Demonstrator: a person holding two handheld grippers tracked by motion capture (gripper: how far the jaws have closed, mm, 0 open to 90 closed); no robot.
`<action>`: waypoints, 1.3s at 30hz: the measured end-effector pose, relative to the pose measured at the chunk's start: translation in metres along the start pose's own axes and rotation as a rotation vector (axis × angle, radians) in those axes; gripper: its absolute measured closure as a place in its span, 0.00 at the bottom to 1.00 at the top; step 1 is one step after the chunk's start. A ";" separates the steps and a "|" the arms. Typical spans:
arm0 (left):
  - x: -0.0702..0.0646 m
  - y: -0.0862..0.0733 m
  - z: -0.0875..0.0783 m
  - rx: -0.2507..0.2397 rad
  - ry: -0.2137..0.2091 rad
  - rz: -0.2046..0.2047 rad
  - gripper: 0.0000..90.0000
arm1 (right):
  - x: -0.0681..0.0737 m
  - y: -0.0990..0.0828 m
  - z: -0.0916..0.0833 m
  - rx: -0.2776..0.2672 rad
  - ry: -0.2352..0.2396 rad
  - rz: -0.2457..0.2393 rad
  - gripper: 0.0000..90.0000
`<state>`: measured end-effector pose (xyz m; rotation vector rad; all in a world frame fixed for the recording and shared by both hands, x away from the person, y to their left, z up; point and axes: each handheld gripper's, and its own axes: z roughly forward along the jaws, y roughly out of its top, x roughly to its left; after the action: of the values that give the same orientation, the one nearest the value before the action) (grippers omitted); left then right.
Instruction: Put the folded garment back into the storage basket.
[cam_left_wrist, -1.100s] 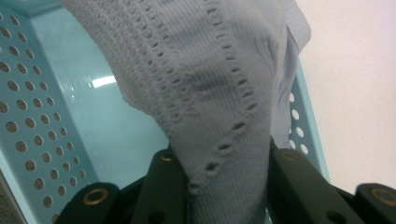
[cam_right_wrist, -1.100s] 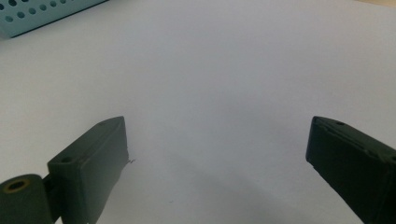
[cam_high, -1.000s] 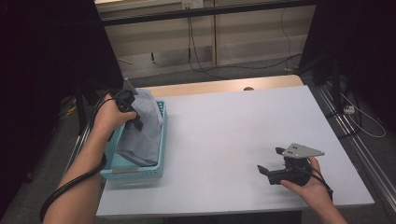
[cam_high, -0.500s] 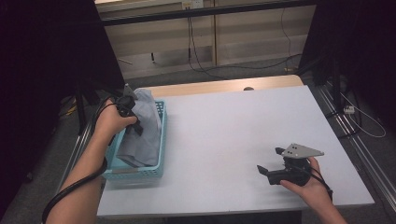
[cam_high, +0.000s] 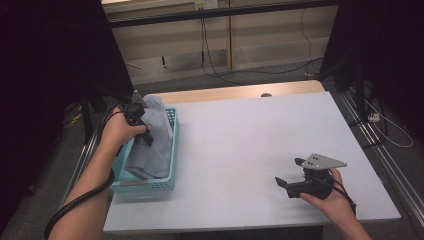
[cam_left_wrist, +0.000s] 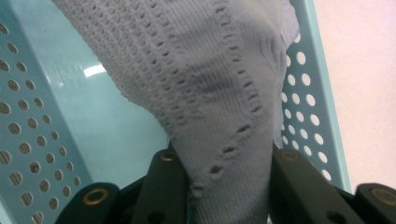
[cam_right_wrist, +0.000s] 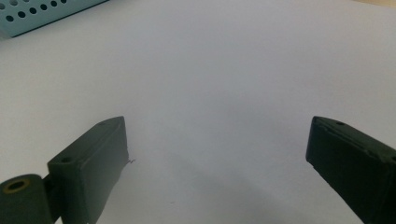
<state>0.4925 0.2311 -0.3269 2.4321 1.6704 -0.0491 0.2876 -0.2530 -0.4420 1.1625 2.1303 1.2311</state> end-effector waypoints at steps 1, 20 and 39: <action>0.000 0.000 0.000 -0.001 0.003 0.000 0.83 | 0.000 0.000 0.000 -0.001 0.000 0.000 0.06; -0.005 -0.004 0.000 0.019 -0.007 -0.010 0.83 | 0.000 0.000 0.000 -0.003 0.000 0.000 0.06; -0.007 -0.007 0.001 0.029 -0.015 0.000 0.83 | 0.000 0.001 -0.001 -0.004 -0.001 -0.001 0.06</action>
<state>0.4841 0.2270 -0.3281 2.4471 1.6746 -0.0925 0.2872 -0.2531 -0.4407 1.1598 2.1265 1.2343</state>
